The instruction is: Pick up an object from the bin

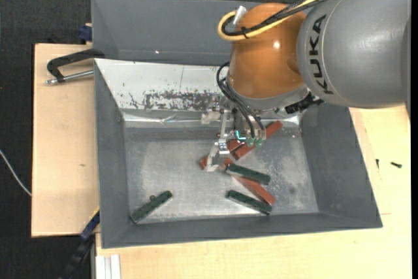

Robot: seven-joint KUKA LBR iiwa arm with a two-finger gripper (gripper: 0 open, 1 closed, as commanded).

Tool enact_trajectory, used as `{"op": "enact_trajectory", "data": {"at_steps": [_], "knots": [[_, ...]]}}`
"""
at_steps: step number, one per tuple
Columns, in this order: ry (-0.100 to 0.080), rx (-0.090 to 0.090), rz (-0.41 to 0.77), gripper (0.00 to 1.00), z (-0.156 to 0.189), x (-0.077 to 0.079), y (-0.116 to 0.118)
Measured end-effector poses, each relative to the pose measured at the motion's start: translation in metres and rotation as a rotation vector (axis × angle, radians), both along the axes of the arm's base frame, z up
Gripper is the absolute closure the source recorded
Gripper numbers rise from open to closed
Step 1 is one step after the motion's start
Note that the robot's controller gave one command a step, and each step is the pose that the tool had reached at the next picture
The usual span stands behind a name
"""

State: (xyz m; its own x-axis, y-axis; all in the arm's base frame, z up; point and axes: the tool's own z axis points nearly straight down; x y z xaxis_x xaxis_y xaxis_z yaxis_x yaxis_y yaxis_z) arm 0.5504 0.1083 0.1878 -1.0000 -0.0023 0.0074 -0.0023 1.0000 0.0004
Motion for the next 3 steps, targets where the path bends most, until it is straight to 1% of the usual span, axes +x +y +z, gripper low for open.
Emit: {"op": "enact_trajectory", "data": {"at_steps": [1,2,3], "knots": [[-0.008,0.001,-0.002,0.00,0.004,0.002,0.000],[-0.016,0.003,0.060,0.00,-0.026,-0.005,-0.017],[-0.016,0.004,0.143,1.00,-0.109,0.006,-0.094]]}}
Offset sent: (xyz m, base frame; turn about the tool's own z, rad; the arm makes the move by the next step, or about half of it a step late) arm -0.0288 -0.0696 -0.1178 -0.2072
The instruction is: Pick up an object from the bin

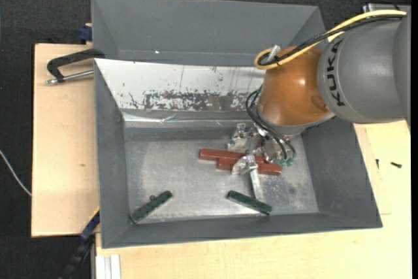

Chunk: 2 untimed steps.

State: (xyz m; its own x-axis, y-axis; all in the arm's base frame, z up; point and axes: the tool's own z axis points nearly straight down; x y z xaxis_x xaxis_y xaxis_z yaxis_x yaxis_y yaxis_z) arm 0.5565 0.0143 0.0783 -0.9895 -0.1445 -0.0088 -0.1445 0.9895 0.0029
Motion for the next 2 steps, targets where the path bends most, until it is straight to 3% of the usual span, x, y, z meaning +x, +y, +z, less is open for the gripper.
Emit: {"op": "enact_trajectory", "data": {"at_steps": [2], "knots": [[0.000,0.000,0.000,1.00,0.0000,0.0000,-0.0001]]}}
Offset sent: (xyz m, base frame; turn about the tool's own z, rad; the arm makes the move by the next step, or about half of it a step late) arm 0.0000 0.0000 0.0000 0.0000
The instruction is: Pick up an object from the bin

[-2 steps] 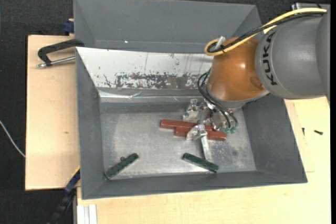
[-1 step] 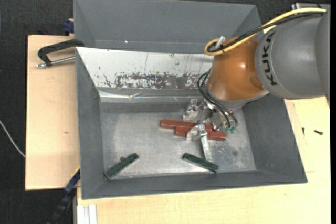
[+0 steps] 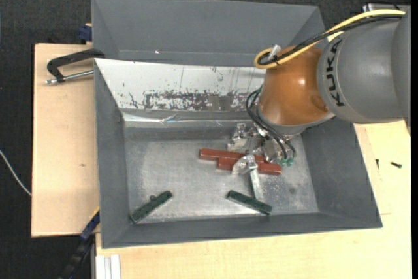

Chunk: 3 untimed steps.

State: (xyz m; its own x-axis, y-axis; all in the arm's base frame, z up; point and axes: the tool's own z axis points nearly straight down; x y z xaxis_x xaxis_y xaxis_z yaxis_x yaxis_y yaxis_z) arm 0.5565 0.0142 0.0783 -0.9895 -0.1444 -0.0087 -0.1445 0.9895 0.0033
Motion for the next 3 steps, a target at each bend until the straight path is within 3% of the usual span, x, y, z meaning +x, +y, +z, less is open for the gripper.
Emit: {"op": "enact_trajectory", "data": {"at_steps": [3], "knots": [[0.000,0.000,0.000,1.00,0.0000,0.0000,0.0000]]}}
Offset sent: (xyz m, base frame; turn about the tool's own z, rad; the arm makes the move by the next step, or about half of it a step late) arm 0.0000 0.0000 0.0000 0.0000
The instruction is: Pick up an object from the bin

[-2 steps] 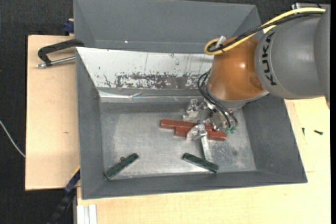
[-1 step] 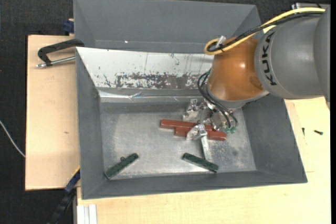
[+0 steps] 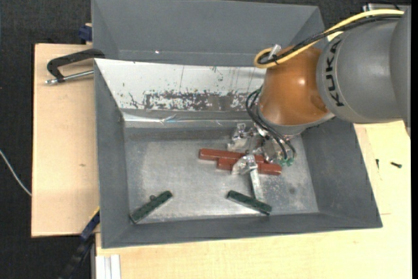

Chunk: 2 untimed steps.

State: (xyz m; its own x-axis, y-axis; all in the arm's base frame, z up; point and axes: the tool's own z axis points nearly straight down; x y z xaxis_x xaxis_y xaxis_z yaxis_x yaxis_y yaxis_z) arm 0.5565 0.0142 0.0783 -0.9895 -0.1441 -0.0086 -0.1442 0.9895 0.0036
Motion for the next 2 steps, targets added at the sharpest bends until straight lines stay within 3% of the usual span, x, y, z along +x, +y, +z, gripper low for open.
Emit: {"op": "enact_trajectory", "data": {"at_steps": [2], "knots": [[0.000,0.000,0.000,1.00,0.0000,0.0000,0.0001]]}}
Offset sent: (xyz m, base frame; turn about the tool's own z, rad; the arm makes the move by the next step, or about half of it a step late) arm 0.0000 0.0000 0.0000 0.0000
